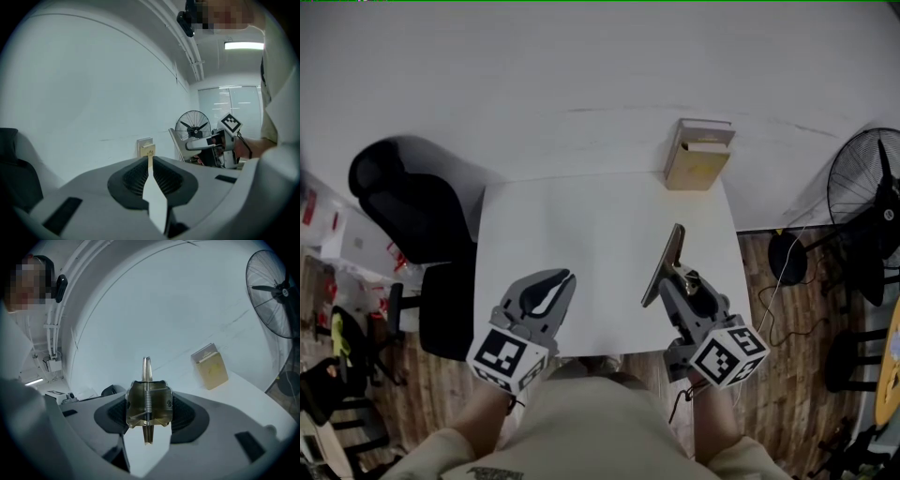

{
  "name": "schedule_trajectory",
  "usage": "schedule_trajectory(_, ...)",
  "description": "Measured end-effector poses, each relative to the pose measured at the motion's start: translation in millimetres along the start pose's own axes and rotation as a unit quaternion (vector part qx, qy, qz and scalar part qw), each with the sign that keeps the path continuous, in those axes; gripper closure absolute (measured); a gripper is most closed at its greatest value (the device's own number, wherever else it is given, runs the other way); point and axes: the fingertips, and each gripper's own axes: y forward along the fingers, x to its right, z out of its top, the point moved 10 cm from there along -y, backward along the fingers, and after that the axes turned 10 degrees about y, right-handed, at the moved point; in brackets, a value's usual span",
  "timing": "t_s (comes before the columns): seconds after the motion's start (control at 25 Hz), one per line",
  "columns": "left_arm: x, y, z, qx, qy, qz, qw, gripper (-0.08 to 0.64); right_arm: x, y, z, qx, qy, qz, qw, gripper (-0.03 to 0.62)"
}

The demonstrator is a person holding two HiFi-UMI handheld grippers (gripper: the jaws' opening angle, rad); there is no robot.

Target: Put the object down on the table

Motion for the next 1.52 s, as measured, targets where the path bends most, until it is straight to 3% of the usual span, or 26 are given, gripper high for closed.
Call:
schedule_trajectory(0.36, -38, -15, -13, -0.007, -0.003, 0.001, 1.0000, 0.514, -20, 29, -16, 0.000, 0.023, -0.009, 1.000, 0.361)
schedule_trajectory(0.72, -74, -8, -36, -0.026, -0.013, 0.009, 0.9995, 0.515, -12, 78, -24, -0.038, 0.019, -0.026, 0.999, 0.362)
schedule_trajectory(1.16, -116, 18, -64, -0.055, -0.024, 0.010, 0.9981, 0.515, 18, 170, -43, -0.117, 0.008, -0.043, 0.992, 0.360)
schedule_trajectory(1.52, -126, 45, -97, -0.096, -0.052, -0.009, 0.9940, 0.515, 62, 226, -82, -0.194, 0.050, -0.075, 0.977, 0.360)
